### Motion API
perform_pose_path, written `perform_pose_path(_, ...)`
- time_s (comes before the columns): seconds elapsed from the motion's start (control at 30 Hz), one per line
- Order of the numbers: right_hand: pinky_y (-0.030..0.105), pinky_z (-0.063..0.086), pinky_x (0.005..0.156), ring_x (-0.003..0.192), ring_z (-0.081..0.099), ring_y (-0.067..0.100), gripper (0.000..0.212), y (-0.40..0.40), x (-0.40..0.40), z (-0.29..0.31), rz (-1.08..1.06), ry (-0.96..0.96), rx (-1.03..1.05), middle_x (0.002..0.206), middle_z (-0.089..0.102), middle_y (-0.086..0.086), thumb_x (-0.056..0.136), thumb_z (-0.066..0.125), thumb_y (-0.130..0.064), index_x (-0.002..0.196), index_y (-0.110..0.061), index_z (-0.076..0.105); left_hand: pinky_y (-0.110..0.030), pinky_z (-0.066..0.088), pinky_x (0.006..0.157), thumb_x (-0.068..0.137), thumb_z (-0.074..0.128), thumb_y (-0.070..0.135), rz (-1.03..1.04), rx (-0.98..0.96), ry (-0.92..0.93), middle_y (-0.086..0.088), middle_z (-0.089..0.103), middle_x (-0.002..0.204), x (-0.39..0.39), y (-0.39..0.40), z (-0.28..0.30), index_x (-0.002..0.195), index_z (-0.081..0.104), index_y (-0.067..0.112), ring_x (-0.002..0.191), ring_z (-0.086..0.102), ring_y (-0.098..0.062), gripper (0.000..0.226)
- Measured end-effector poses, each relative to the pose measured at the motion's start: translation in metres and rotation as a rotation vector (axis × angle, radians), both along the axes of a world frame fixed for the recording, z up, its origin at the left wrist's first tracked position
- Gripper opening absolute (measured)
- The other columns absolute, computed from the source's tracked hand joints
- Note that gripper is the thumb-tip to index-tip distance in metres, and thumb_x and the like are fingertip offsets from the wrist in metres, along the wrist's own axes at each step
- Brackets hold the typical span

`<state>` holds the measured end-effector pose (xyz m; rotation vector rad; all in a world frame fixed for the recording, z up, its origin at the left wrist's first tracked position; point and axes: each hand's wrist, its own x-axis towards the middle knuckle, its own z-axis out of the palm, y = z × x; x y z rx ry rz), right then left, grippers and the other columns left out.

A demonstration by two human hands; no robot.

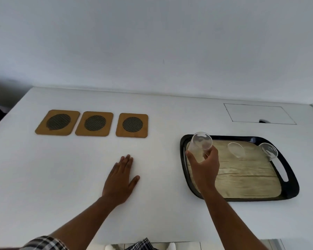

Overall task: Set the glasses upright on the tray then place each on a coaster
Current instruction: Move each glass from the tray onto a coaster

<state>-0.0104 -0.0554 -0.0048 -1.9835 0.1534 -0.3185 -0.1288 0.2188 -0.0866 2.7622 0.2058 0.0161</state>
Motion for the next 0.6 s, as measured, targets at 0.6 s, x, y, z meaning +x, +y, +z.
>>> perform_pose_path(0.6,0.035,0.055,0.101,0.109,0.065,0.019,0.067,0.208,-0.033,-0.003,0.248,0.033,0.007,0.116,0.067,-0.003,0.068,0.097,-0.034,0.121,-0.018,0.059,-0.044,0.015,0.127,0.101,0.043,0.048,0.386,0.002,-0.001,-0.009,0.016,0.169,-0.06,0.258,0.002,0.159,0.018,0.007,0.157,0.009,-0.026,0.075)
